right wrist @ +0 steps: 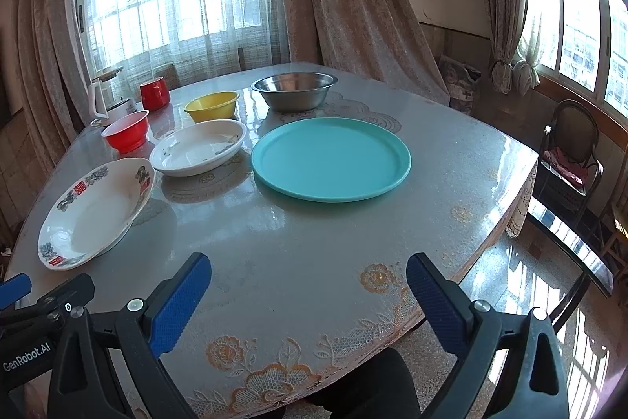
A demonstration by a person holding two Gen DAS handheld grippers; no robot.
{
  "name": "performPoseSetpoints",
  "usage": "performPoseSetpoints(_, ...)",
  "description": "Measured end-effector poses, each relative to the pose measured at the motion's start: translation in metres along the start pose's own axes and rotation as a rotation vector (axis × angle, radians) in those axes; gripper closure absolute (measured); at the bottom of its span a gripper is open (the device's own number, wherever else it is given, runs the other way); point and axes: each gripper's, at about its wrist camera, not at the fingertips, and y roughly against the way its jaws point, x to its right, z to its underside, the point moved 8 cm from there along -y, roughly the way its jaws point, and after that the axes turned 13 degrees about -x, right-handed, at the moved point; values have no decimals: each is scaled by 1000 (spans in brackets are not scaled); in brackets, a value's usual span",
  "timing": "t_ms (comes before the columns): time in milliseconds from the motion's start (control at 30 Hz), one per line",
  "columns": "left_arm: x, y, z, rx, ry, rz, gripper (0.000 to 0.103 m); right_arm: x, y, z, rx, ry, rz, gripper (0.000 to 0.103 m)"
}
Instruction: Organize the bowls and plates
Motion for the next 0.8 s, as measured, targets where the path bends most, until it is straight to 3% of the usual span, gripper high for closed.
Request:
performPoseSetpoints(567, 2, -3, -9, -8, -22, 12, 0, -3, -3, -12, 14, 36, 7, 2)
performPoseSetpoints(800, 1, -5, -14, -13, -6, 75, 0, -7, -3, -17, 28, 67, 16, 1)
